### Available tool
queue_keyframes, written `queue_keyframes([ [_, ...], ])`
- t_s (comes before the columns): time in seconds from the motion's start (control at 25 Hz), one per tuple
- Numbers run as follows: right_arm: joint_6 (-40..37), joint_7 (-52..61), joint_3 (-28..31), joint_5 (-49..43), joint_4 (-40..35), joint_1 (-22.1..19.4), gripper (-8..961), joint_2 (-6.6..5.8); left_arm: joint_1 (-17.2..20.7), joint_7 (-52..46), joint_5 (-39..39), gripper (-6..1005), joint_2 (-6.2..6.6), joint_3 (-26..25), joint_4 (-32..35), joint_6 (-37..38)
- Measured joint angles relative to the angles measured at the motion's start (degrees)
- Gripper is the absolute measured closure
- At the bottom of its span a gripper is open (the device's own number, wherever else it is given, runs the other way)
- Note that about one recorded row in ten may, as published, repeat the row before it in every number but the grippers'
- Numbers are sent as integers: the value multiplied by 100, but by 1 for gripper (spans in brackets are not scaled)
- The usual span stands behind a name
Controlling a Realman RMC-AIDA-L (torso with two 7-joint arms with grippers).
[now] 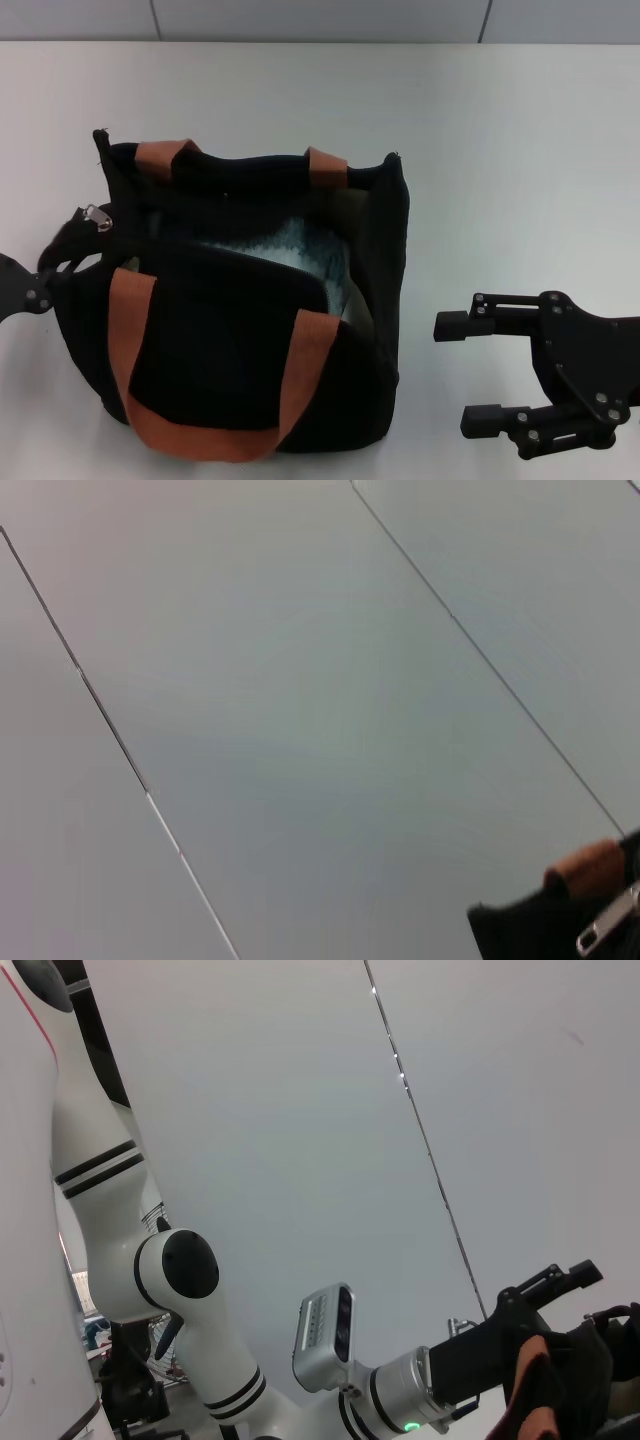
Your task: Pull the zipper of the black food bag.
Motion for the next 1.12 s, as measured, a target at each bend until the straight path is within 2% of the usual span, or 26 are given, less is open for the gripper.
queue_keyframes([
  [0.16, 1, 1, 0, 3, 1, -2, 177, 0, -3, 201, 40, 259, -3, 11, -45, 141],
  [0.4, -17, -3, 7, 16, 1, -3, 177, 0, -70, 874, 199, 369, -7, 5, -149, 325],
  [0.64, -96, 162, 26, 457, -43, 2, 177, -20, -149, 1404, 178, 480, -11, -66, -289, 648],
  [0.84, -37, 547, 34, 756, -260, 151, 177, -23, -199, 1484, 177, 718, -11, -82, -319, 934],
  [0.92, 79, 750, 34, 796, -349, 292, 177, -11, -258, 1795, 209, 945, -11, -69, -352, 992],
  [1.12, 491, 1044, -111, 829, -509, 741, 178, -9, -435, 2340, 291, 991, -11, -37, -536, 1011],
])
